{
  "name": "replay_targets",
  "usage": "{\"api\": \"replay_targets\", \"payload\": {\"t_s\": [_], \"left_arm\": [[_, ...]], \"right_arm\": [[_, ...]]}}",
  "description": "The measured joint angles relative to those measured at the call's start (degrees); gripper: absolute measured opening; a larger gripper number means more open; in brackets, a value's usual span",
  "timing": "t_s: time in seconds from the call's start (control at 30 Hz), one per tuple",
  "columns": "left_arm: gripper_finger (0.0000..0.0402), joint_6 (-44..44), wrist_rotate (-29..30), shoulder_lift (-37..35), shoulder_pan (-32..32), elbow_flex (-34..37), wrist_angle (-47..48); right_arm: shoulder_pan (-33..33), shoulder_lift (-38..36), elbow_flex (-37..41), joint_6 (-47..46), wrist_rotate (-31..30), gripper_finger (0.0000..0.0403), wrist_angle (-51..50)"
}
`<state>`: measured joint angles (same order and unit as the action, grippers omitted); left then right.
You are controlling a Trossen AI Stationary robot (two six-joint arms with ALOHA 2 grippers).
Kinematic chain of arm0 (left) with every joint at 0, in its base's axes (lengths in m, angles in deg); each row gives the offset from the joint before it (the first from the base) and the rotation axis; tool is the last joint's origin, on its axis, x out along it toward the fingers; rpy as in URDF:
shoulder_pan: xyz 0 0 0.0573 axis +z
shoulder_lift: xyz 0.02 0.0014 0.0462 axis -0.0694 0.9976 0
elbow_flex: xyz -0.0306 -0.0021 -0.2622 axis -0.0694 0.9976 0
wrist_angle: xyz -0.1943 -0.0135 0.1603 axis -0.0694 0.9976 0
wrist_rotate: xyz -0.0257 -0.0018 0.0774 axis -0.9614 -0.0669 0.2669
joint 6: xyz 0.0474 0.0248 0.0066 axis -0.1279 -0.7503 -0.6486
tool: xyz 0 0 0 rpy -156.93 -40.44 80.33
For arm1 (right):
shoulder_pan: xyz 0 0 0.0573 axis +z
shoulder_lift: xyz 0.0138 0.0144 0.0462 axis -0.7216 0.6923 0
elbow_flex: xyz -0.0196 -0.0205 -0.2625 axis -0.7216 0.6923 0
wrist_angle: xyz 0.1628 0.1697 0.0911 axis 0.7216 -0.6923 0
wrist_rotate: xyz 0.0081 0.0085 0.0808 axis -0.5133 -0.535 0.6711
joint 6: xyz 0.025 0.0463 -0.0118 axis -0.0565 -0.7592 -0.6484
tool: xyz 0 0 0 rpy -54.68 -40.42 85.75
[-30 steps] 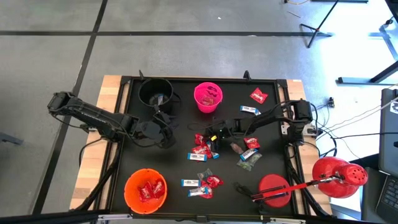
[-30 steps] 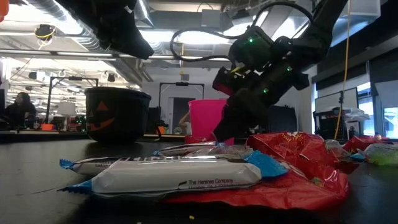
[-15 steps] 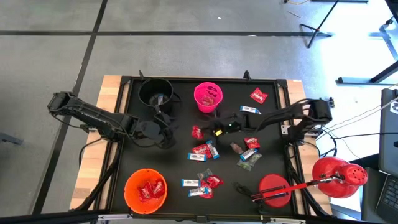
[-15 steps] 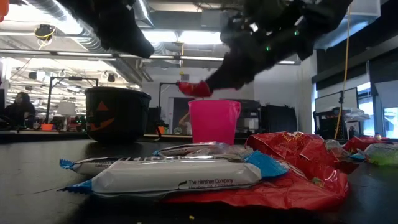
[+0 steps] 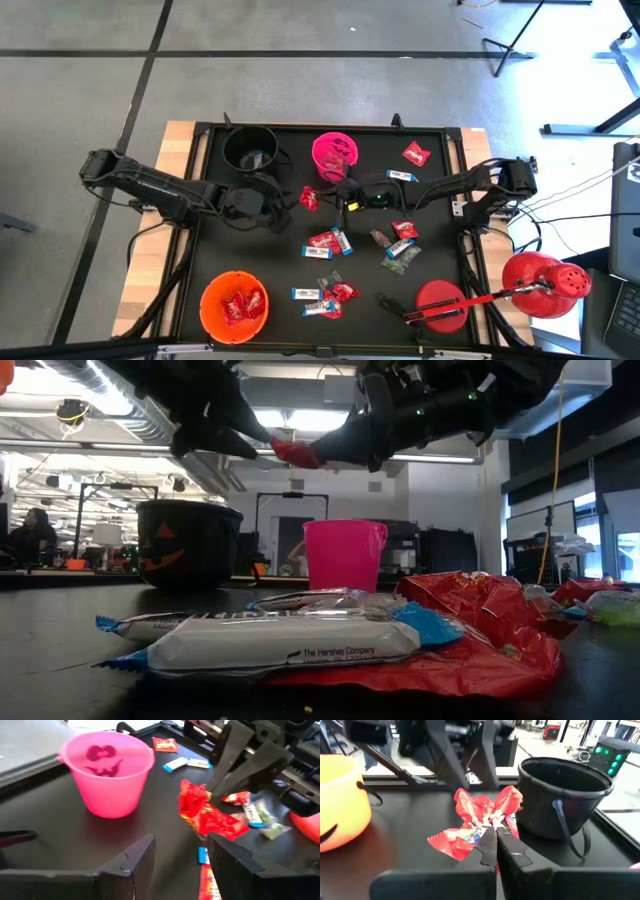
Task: Organize candy in baskets
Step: Put the red candy into the orange bucket
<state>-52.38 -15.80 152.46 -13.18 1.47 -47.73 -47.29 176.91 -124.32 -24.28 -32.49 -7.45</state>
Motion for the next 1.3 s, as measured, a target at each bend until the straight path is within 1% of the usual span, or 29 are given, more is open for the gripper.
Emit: {"api": "replay_targets", "payload": {"t_s": [0.23,0.37,0.5,0.6,0.7,0.83,1.1,1.2,1.3], "left_arm": [[0.0169,-1.3,-6.9,4.1,1.8,0.0,-6.7],[0.0169,-3.1,-10.3,4.5,2.2,0.0,-7.2],[0.0169,-3.6,-10.7,4.2,2.5,0.0,-7.4],[0.0169,-2.4,-10.7,4.2,3.4,0.0,-7.3],[0.0169,-2.7,-12.5,4.2,4.1,0.0,-7.4],[0.0169,-3.1,-13.1,4.3,4.6,0.0,-7.5],[0.0167,-3.8,-13.0,7.1,4.6,0.0,-7.7],[0.0151,-4.2,-12.8,8.1,4.6,0.0,-7.7],[0.0107,-5.7,-12.1,8.4,4.6,0.0,-7.7]], "right_arm": [[0.0,0.0,0.0,0.8,0.0,0.0000,-0.4],[0.0,0.0,0.0,1.1,0.0,0.0000,-2.0],[0.0,0.0,0.0,1.1,0.0,0.0000,-2.8],[0.0,0.0,0.0,1.2,0.0,0.0000,-2.6],[0.0,0.0,0.0,1.3,0.0,0.0000,-2.4],[0.0,0.0,0.0,1.3,0.0,0.0000,-1.5],[0.0,0.0,-0.1,1.3,0.1,0.0000,0.2],[0.0,0.0,-0.1,1.3,0.5,0.0000,0.1],[0.0,0.0,-0.1,1.2,0.8,0.0000,0.0]]}}
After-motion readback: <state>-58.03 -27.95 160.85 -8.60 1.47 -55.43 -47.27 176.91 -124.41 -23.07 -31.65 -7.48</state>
